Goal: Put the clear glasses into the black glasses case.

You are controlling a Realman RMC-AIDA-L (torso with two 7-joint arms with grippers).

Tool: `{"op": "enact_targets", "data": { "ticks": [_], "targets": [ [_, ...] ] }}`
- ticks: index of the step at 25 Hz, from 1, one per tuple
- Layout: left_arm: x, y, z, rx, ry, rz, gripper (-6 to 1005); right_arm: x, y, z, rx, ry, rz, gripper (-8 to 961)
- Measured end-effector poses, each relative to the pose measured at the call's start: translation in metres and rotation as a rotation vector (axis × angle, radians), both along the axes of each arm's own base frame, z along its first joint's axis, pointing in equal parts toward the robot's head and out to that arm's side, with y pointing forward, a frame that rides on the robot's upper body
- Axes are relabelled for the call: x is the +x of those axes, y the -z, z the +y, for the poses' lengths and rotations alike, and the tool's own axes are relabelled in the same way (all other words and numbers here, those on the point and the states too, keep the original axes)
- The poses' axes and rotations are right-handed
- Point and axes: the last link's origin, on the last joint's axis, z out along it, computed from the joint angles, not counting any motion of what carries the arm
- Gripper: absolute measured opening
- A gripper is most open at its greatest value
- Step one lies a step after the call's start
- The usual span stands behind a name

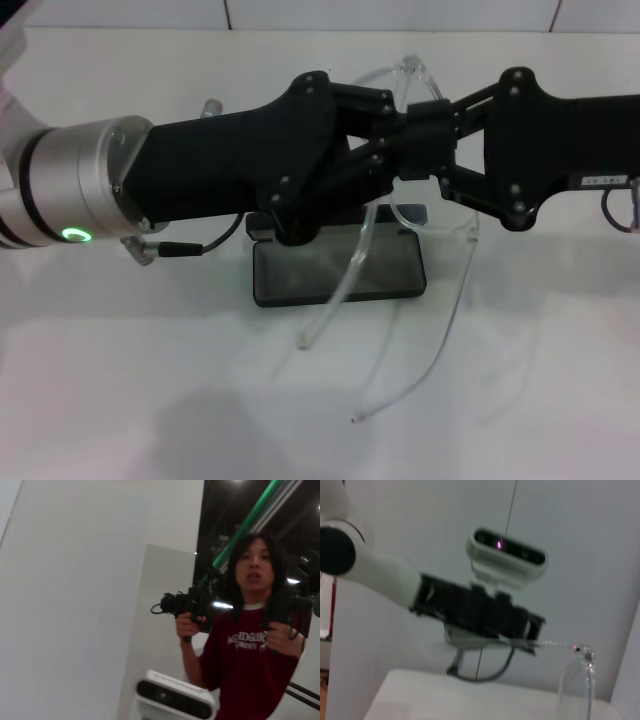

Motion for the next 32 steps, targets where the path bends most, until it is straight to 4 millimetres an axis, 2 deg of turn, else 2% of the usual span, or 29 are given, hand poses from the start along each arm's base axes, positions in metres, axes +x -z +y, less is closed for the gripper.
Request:
{"op": "enact_targets", "data": {
  "ticks": [7, 19, 32],
  "targets": [
    [-0.009, 0.001, 0.001, 0.036, -0.034, -0.016, 83, -0.005, -0.004, -0.004, -0.006, -0.022, 0.054, 118],
    [-0.016, 0.001, 0.003, 0.092, -0.088, -0.061, 83, -0.001, -0.004, -0.004, -0.013, -0.002, 0.074, 117],
    [-0.016, 0.006, 0.004, 0.088, -0.093, -0.043, 84, 0.004, -0.003, -0.001, -0.002, 0.007, 0.112, 117]
  ]
}}
